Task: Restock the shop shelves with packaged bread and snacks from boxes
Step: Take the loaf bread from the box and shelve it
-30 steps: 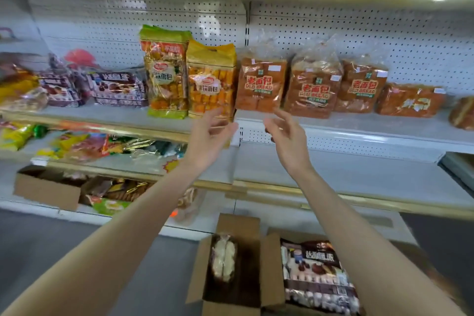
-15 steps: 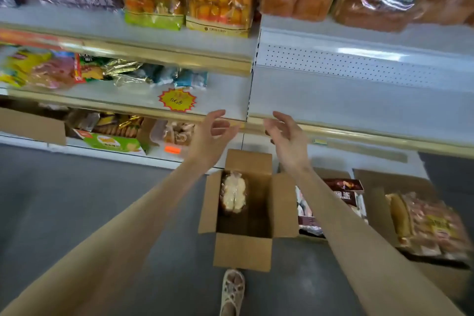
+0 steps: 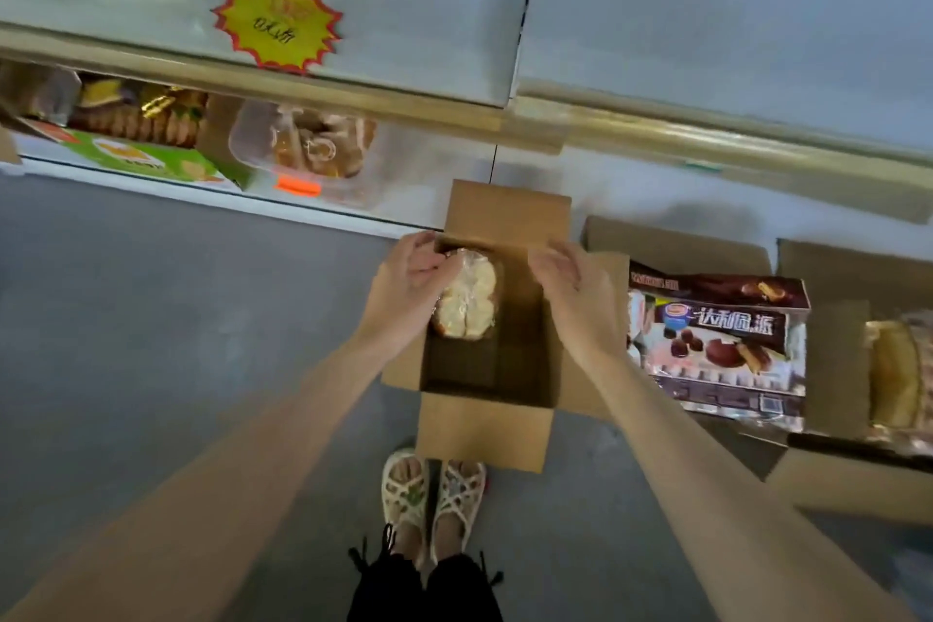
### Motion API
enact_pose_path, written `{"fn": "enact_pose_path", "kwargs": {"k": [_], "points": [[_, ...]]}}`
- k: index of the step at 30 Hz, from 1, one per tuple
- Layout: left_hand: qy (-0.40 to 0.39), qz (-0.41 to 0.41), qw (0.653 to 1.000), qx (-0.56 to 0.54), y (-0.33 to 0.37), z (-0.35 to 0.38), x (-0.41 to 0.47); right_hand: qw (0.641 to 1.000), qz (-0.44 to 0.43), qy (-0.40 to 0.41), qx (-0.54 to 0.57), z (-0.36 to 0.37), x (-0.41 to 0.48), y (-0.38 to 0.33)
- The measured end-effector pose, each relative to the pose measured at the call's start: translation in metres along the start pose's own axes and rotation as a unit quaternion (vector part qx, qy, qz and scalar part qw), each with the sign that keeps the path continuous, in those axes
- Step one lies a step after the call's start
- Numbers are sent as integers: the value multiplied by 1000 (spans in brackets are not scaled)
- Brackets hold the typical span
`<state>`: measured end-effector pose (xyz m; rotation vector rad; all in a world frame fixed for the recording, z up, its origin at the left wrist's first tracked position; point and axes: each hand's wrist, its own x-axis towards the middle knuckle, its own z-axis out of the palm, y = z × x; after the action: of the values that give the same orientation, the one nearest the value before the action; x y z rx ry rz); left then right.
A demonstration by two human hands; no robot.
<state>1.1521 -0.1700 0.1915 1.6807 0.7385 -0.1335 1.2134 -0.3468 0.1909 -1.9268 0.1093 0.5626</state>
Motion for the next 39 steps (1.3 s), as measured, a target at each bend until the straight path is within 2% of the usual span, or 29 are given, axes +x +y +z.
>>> {"fn": "enact_pose_path", "kwargs": {"k": [10, 19, 32, 39], "points": [[-33, -118, 992, 30, -160, 44, 102, 990, 139, -2, 29, 68, 86, 159], [-52, -143, 987, 51, -248, 69, 157, 987, 156, -4, 33, 123, 137, 232], [-30, -126, 988, 87, -277, 74, 188, 986, 146, 3, 84, 164, 171, 246], [-30, -125, 988, 86, -274, 69, 188, 984, 128, 53, 108, 161, 173, 248]]}}
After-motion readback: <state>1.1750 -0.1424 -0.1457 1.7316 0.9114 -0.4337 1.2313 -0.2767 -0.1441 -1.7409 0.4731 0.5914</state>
